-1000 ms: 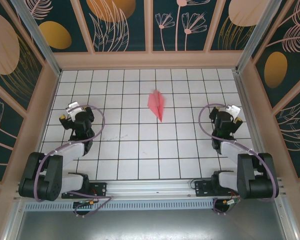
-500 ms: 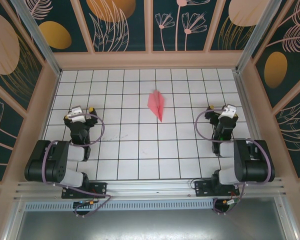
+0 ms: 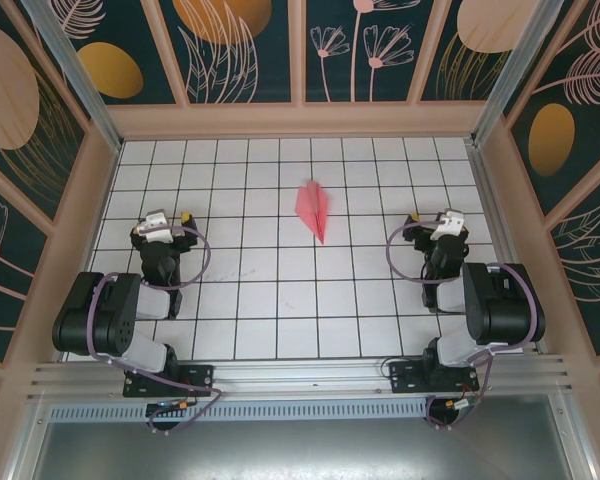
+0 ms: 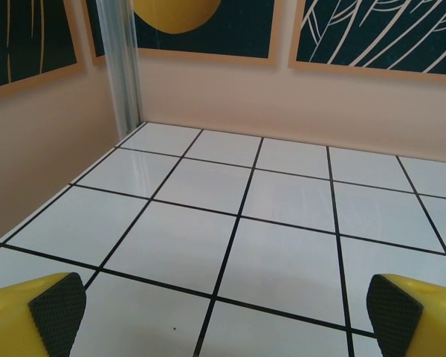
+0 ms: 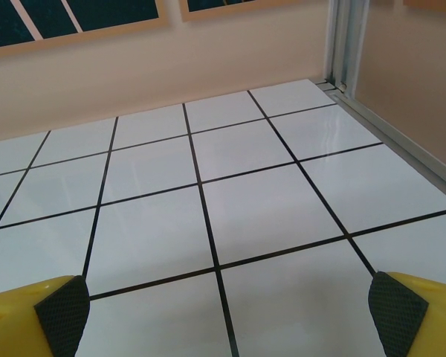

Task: Fold a paper plane with a square sheet of paper (pick it up from the middle)
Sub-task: Reset both arms

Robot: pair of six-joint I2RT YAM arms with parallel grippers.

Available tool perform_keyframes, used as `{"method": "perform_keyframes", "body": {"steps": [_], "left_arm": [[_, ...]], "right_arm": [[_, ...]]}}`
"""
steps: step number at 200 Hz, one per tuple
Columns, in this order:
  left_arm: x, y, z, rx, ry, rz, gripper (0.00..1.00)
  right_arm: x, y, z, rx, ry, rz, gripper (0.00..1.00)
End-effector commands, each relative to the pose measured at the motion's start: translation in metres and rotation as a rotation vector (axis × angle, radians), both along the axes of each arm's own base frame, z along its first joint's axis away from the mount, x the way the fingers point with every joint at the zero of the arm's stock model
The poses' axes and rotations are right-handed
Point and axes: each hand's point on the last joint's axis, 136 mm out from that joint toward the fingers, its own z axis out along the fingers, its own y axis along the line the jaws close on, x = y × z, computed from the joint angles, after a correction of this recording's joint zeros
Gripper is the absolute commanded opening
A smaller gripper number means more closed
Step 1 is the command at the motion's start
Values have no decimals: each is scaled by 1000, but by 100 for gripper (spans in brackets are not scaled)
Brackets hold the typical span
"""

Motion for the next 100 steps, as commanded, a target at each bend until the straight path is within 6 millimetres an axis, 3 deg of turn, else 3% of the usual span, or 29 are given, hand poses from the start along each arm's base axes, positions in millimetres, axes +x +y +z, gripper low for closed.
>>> {"method": "perform_keyframes", "body": {"steps": [1, 100], "left_arm": [[4, 3, 9, 8, -34, 7, 99], [7, 1, 7, 8, -19, 0, 99]], "right_arm": [[4, 4, 12, -8, -53, 21, 99], [4, 4, 12, -8, -53, 23, 99]]}}
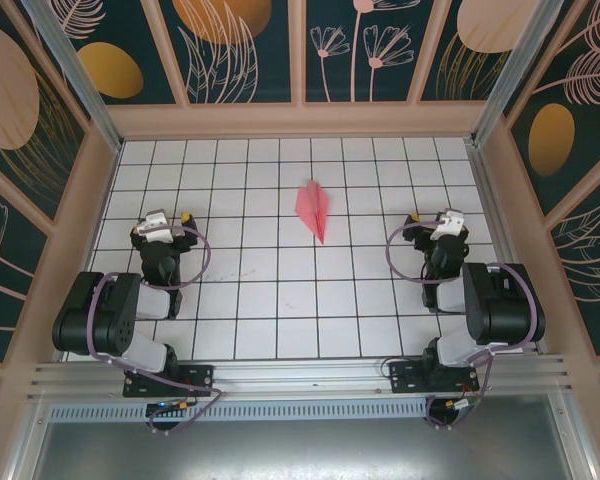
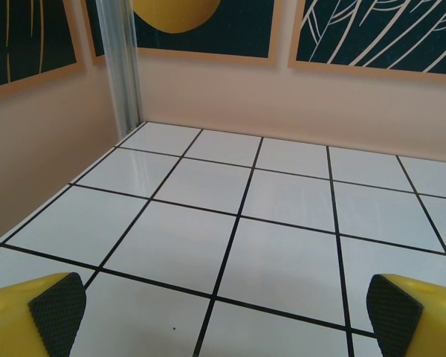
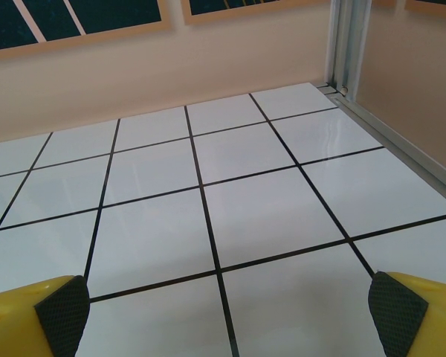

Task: Fold a paper plane with a square sheet of paper (pick it up from the middle)
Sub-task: Reset both arms

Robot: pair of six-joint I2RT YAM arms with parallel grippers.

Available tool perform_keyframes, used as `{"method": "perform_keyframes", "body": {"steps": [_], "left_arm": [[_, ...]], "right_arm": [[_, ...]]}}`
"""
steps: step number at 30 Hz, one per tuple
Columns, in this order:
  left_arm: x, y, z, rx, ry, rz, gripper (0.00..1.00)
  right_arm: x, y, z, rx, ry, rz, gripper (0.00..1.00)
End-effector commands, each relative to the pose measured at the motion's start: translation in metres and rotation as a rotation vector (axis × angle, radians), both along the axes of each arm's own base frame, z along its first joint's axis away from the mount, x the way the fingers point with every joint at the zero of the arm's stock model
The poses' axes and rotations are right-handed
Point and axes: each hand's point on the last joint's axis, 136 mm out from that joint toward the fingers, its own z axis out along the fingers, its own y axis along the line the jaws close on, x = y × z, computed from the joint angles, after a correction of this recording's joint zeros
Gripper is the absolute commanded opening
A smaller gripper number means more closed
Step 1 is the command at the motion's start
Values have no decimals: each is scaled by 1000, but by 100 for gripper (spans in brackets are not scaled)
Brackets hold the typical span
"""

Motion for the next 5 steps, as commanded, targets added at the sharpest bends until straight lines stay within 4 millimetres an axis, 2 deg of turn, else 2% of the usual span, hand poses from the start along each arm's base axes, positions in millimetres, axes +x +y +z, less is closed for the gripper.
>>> {"method": "perform_keyframes", "body": {"steps": [1, 5], "left_arm": [[6, 1, 7, 7, -22, 0, 99], [5, 1, 8, 6, -25, 0, 99]], "right_arm": [[3, 4, 11, -5, -47, 21, 99], [3, 4, 11, -5, -46, 21, 99]]}}
